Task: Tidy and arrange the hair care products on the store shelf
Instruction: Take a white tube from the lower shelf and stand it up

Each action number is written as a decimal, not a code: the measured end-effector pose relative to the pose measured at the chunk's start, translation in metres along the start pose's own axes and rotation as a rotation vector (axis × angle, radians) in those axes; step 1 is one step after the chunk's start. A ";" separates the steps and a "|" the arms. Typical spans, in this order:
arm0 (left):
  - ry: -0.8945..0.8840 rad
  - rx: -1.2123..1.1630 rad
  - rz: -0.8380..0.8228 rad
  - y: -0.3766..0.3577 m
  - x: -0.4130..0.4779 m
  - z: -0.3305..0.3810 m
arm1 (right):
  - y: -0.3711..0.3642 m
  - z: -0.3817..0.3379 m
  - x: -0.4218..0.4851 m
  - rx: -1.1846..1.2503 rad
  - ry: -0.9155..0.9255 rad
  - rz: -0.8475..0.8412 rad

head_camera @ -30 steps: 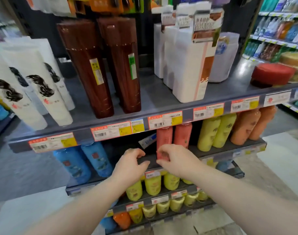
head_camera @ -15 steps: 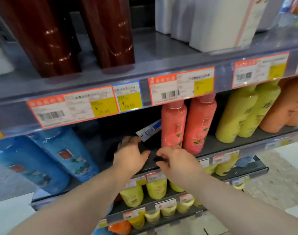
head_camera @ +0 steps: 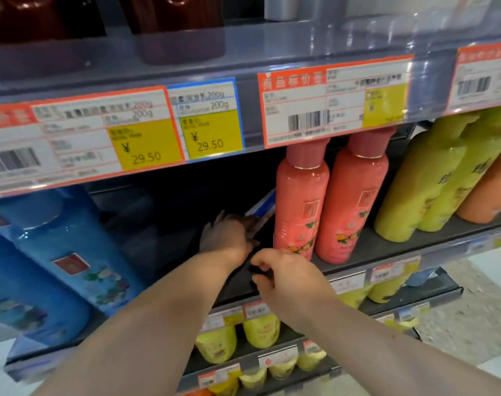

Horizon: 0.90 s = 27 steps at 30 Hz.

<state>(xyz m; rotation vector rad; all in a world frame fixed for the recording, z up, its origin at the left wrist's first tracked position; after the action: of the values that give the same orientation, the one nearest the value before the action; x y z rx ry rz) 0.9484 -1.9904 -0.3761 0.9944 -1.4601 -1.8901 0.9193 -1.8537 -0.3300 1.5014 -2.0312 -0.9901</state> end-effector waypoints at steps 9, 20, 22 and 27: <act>0.043 -0.156 0.229 0.034 -0.076 -0.018 | 0.002 -0.008 -0.017 -0.025 -0.028 -0.025; -0.008 -0.644 0.434 0.092 -0.149 -0.030 | 0.023 -0.049 -0.011 0.118 0.045 0.075; 0.000 -0.766 0.383 0.096 -0.156 -0.032 | 0.023 -0.053 -0.011 0.166 0.045 0.056; 0.055 -1.082 0.319 0.105 -0.179 -0.030 | 0.028 -0.060 -0.028 0.360 -0.013 0.009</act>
<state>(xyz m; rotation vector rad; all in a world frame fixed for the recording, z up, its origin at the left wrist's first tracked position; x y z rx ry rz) 1.0747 -1.8935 -0.2387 0.2572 -0.3492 -1.9505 0.9519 -1.8406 -0.2676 1.6600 -2.3147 -0.6541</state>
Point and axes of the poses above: each hand's wrist, its own x-axis towards the middle knuckle, its own y-axis out of the back of the hand, z = x × y, the point moved 8 cm from there along x, towards the middle knuckle, and after that the axes turned 6 degrees about x, right-handed, at the moved point
